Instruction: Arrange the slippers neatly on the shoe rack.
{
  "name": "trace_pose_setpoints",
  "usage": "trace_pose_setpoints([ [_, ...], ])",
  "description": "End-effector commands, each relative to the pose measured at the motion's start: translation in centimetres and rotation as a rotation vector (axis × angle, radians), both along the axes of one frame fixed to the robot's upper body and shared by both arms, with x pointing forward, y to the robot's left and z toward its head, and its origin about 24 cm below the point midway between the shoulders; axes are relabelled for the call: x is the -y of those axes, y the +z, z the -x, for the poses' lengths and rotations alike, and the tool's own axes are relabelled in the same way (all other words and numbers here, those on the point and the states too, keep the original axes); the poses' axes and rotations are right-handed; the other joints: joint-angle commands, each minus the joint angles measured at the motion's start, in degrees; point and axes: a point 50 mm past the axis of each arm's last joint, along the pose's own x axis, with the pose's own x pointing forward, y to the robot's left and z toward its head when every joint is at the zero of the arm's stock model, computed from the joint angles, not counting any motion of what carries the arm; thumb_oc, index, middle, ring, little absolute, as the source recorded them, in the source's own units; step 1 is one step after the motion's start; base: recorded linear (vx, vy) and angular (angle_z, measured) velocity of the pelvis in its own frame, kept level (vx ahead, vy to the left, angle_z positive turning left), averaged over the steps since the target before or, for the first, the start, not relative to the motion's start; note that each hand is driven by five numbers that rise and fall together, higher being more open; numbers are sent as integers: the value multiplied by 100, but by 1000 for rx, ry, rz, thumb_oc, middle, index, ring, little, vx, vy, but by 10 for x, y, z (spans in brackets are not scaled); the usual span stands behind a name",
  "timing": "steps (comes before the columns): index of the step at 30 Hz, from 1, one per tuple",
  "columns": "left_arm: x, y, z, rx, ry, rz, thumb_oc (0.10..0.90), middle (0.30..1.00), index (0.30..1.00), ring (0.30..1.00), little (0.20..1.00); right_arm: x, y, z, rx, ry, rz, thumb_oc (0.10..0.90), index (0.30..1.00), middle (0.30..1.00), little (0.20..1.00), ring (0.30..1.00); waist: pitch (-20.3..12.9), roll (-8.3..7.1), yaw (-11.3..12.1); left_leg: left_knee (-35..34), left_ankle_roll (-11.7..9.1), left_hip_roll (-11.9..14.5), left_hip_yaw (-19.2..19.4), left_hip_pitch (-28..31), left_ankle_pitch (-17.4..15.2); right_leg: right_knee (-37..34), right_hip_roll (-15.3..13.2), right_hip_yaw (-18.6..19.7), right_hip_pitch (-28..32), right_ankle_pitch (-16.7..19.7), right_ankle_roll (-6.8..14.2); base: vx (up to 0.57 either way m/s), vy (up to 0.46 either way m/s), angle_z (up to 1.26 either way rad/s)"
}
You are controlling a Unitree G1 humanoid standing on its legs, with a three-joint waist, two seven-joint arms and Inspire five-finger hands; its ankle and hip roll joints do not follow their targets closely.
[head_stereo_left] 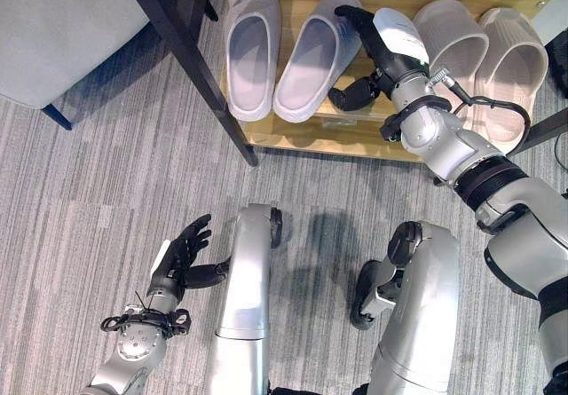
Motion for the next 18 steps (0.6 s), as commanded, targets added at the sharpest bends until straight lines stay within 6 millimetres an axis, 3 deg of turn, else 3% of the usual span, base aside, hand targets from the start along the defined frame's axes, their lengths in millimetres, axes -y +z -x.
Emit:
trace_pose_setpoints([
  [1,10,26,-6,152,-43,29,800,900,900,900,900,9,67,11,268,-53,-137,800,900,900,900,900,-206,188,269,-663,83,-429,-73,-493,239,240,-322,191,185,-402,-502,0,0,0],
  [11,4,23,-2,140,11,41,800,900,900,900,900,-2,47,12,222,25,-329,800,900,900,900,900,-206,211,144,-639,98,-416,-3,-493,322,250,-256,210,185,-386,-482,0,0,0],
  [18,5,25,-5,150,10,36,800,900,900,900,900,-11,44,10,207,54,-416,800,900,900,900,900,-206,243,131,-692,111,-416,-13,-493,352,230,-262,184,185,-399,-477,0,0,0],
])
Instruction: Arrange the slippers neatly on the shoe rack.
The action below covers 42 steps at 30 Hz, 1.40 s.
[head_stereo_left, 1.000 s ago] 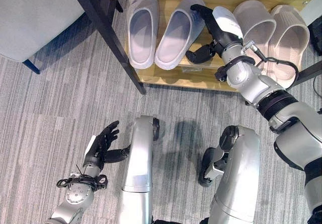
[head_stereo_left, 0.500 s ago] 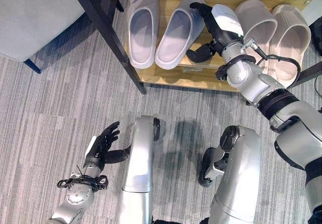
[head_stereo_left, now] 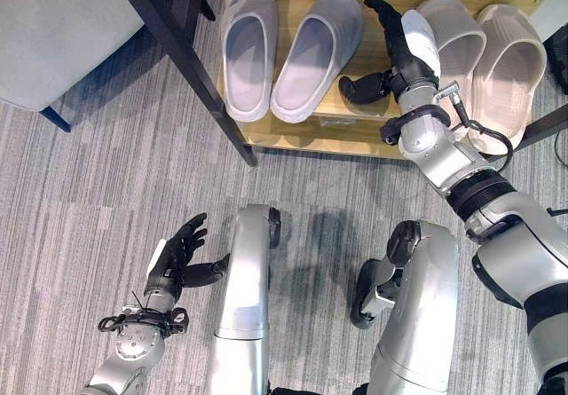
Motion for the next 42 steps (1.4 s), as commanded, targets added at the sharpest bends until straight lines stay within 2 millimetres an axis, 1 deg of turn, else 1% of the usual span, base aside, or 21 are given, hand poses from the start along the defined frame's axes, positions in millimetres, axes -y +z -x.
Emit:
trace_pose_setpoints([
  [1,8,22,-3,136,-23,34,800,900,900,900,900,-22,54,11,205,92,-84,800,900,900,900,900,-209,229,149,-664,118,-456,-24,-505,374,274,-286,200,194,-388,-467,0,0,0],
  [3,7,23,-3,140,-20,34,800,900,900,900,900,-25,53,11,197,109,-69,800,900,900,900,900,-209,201,136,-676,110,-455,-17,-505,385,275,-286,207,194,-386,-470,0,0,0],
  [4,6,24,-4,144,-19,30,800,900,900,900,900,-28,56,12,202,125,-56,800,900,900,900,900,-209,182,133,-703,107,-447,-28,-505,373,248,-291,193,194,-398,-475,0,0,0],
  [11,4,22,-2,130,-8,18,800,900,900,900,900,-32,57,17,214,154,-1,800,900,900,900,900,-209,106,72,-717,100,-440,-7,-505,387,238,-297,232,194,-379,-481,0,0,0],
  [17,4,20,1,125,5,21,800,900,900,900,900,-31,62,22,270,131,50,800,900,900,900,900,-209,110,59,-705,109,-437,-6,-505,384,244,-296,235,194,-391,-474,0,0,0],
  [18,4,22,1,137,9,24,800,900,900,900,900,-30,68,26,334,100,94,800,900,900,900,900,-209,127,52,-693,116,-446,-10,-505,384,236,-299,226,194,-402,-473,0,0,0],
  [24,5,23,-2,157,17,24,800,900,900,900,900,-29,77,30,428,16,199,800,900,900,900,900,-209,141,66,-671,121,-462,-4,-505,378,251,-287,215,194,-407,-468,0,0,0],
  [26,7,24,-2,166,14,28,800,900,900,900,900,-24,82,29,457,-52,271,800,900,900,900,900,-209,148,97,-656,119,-472,-12,-505,373,261,-288,210,194,-415,-470,0,0,0],
  [36,14,26,-5,182,-20,36,800,900,900,900,900,-14,96,24,504,-222,448,800,900,900,900,900,-209,196,206,-658,118,-496,-52,-505,362,283,-288,201,194,-420,-457,0,0,0],
  [39,15,28,-7,192,-26,37,800,900,900,900,900,-10,103,25,520,-254,455,800,900,900,900,900,-209,204,231,-682,115,-503,-65,-505,336,268,-285,191,194,-430,-461,0,0,0],
  [40,16,28,-7,192,-31,39,800,900,900,900,900,-3,104,24,519,-283,462,800,900,900,900,900,-209,211,247,-677,115,-525,-73,-505,327,283,-293,194,194,-435,-457,0,0,0],
  [42,17,27,-6,187,-34,40,800,900,900,900,900,-1,103,24,514,-292,468,800,900,900,900,900,-209,213,246,-655,113,-531,-62,-505,339,310,-292,215,194,-426,-454,0,0,0],
])
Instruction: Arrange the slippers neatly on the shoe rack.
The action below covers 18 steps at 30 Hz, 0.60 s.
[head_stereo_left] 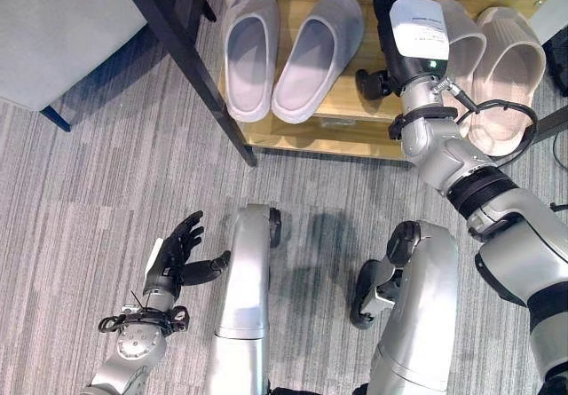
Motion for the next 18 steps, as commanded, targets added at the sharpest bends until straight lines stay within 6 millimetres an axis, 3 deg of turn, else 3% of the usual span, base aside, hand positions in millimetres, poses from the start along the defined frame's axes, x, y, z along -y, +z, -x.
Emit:
trace_pose_setpoints([
  [1,16,26,-5,174,-63,28,800,900,900,900,900,-3,93,21,330,-12,58,800,900,900,900,900,-207,217,223,-683,98,-514,-48,-517,340,309,-289,220,156,-434,-464,0,0,0],
  [18,25,32,-6,194,-145,34,800,900,900,900,900,19,95,16,312,-129,54,800,900,900,900,900,-207,156,402,-787,66,-625,-6,-517,316,374,-343,310,156,-401,-446,12,-3,3],
])
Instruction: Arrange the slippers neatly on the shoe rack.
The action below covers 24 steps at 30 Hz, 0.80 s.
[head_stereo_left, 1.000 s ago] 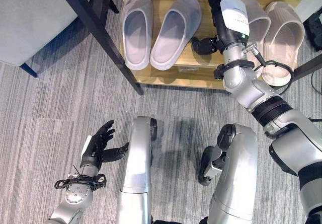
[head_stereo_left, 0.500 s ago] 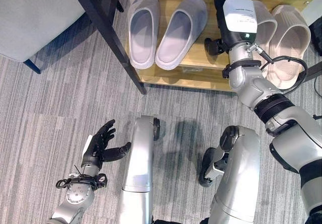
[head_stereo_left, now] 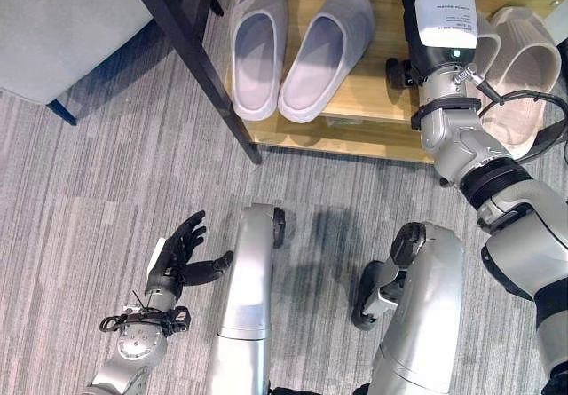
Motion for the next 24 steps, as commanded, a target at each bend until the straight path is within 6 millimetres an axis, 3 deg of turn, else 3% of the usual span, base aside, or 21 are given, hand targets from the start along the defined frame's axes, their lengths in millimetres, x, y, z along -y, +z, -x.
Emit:
trace_pose_setpoints([
  [1,22,32,-6,194,-129,36,800,900,900,900,900,-4,85,18,282,4,13,800,900,900,900,900,-207,151,384,-705,79,-508,-66,-480,308,349,-241,247,188,-318,-503,5,-9,3],
  [12,30,37,-8,212,-168,51,800,900,900,900,900,-20,82,12,244,47,-36,800,900,900,900,900,-207,79,509,-845,56,-586,-29,-480,333,329,-292,291,188,-248,-534,6,-13,6],
  [24,34,40,-12,227,-179,64,800,900,900,900,900,-43,79,9,221,131,-92,800,900,900,900,900,-207,113,561,-909,25,-610,0,-480,377,358,-326,315,188,-247,-602,-3,-5,3],
])
